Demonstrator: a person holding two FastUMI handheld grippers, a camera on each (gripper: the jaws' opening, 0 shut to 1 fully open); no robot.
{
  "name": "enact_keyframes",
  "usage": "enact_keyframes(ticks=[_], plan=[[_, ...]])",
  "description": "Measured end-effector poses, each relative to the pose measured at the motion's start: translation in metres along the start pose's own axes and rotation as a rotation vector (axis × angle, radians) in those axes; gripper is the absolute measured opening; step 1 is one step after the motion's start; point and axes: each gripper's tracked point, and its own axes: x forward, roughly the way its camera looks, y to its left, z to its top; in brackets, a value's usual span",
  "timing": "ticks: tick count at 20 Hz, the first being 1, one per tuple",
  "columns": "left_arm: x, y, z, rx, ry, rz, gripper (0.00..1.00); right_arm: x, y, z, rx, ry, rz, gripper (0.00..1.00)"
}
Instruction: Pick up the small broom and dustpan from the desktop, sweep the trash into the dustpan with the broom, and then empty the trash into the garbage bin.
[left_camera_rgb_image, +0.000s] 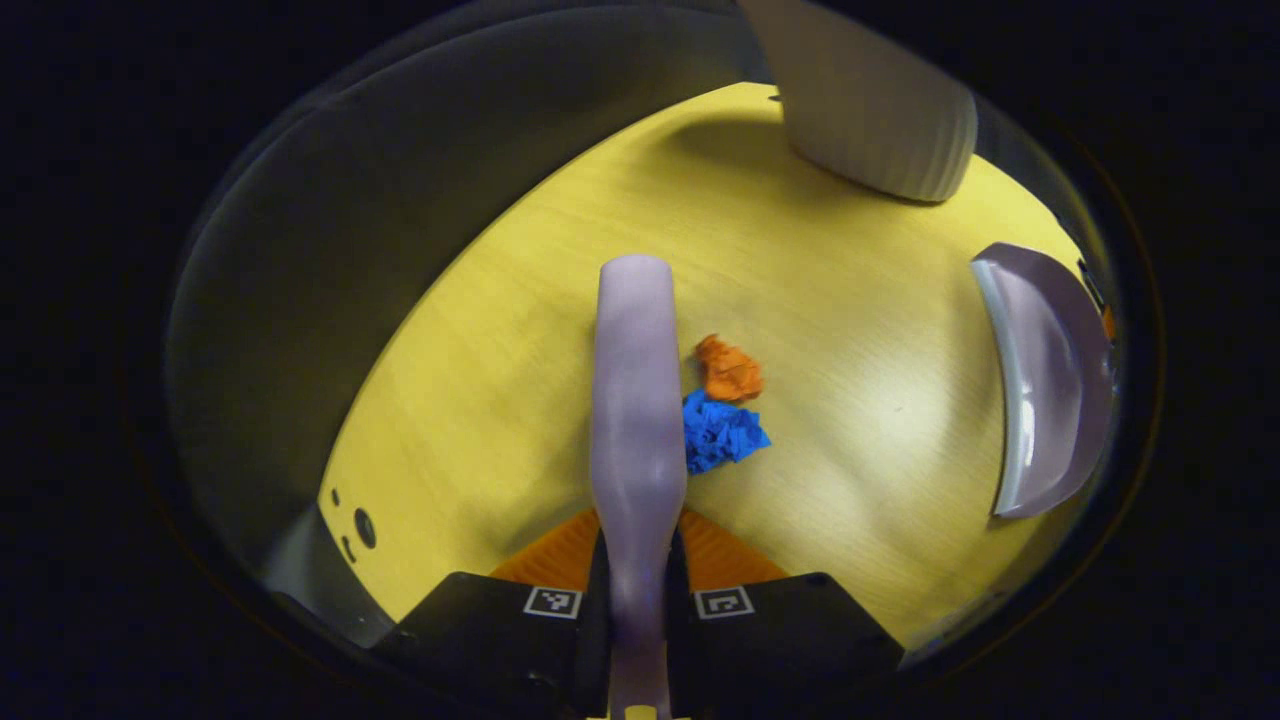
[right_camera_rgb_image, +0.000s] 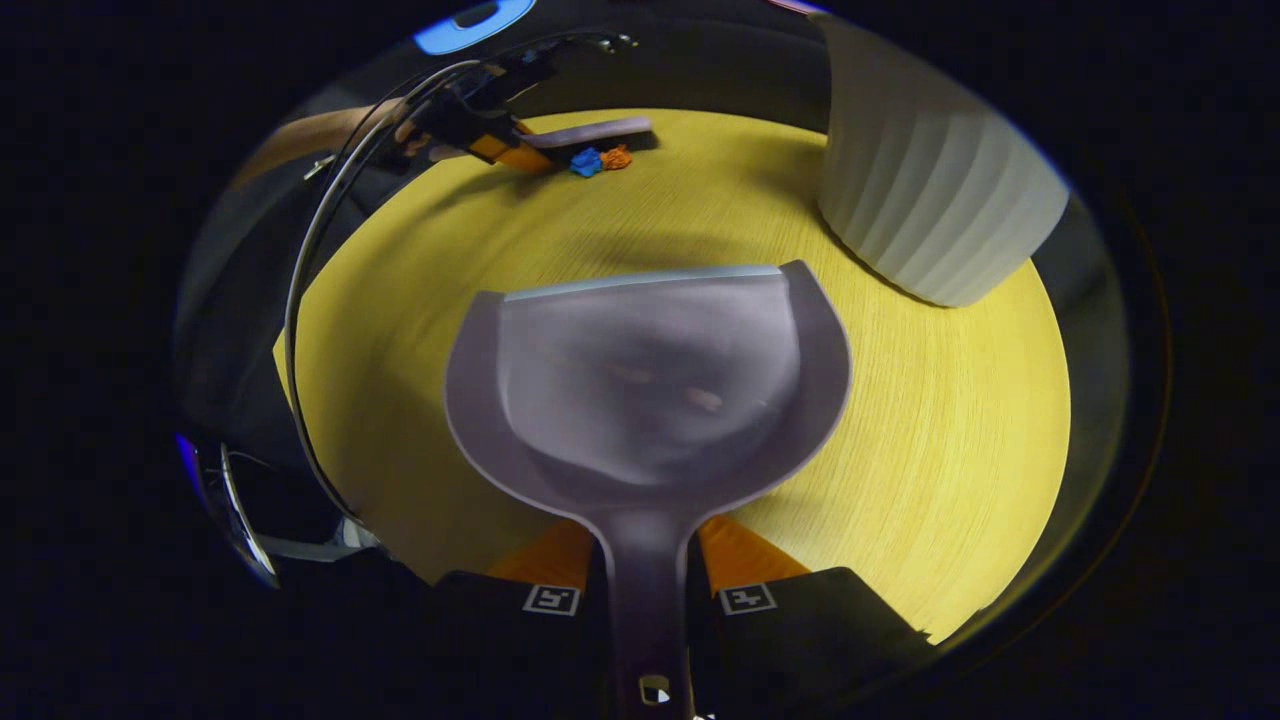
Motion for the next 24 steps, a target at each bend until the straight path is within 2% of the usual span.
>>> enact_keyframes(ticks=[2, 3, 6, 7, 10, 11, 13, 15, 16, 17, 19, 21, 24], plan=[[-0.002, -0.025, 0.0, 0.044, 0.011, -0.048, 0.29, -0.001, -0.004, 0.001, -0.02, 0.001, 0.0, 0.35], [-0.003, -0.038, -0.001, 0.071, 0.017, -0.066, 0.27, -0.001, -0.004, 0.003, -0.019, -0.001, 0.002, 0.35], [-0.012, -0.072, -0.001, 0.124, 0.018, -0.089, 0.3, 0.003, -0.003, 0.002, -0.027, -0.001, 0.008, 0.35], [-0.015, -0.088, 0.001, 0.11, 0.016, -0.116, 0.27, 0.004, -0.003, 0.0, -0.028, 0.007, 0.013, 0.35], [-0.034, -0.147, -0.002, 0.1, 0.041, -0.238, 0.27, 0.003, -0.005, -0.001, -0.04, -0.003, 0.018, 0.35], [-0.037, -0.159, -0.005, 0.107, 0.052, -0.253, 0.3, 0.003, -0.005, -0.002, -0.043, -0.001, 0.02, 0.36], [-0.043, -0.18, -0.01, 0.105, 0.067, -0.252, 0.27, 0.004, -0.006, -0.002, -0.049, -0.006, 0.023, 0.35], [-0.045, -0.194, -0.01, 0.043, 0.069, -0.293, 0.28, 0.004, -0.008, -0.003, -0.054, -0.007, 0.025, 0.35], [-0.054, -0.209, -0.01, -0.015, 0.082, -0.356, 0.27, 0.003, -0.009, -0.002, -0.062, -0.009, 0.028, 0.35], [-0.058, -0.218, -0.01, -0.026, 0.09, -0.373, 0.29, 0.004, -0.011, -0.002, -0.065, -0.01, 0.027, 0.35], [-0.063, -0.224, -0.018, -0.015, 0.103, -0.333, 0.28, 0.005, -0.013, -0.002, -0.049, -0.015, 0.024, 0.35], [-0.074, -0.234, -0.016, -0.034, 0.085, -0.339, 0.27, 0.006, -0.009, -0.004, -0.003, -0.022, 0.015, 0.35], [-0.089, -0.246, -0.014, -0.05, 0.058, -0.379, 0.27, 0.005, -0.014, -0.004, -0.032, -0.034, 0.002, 0.35]])
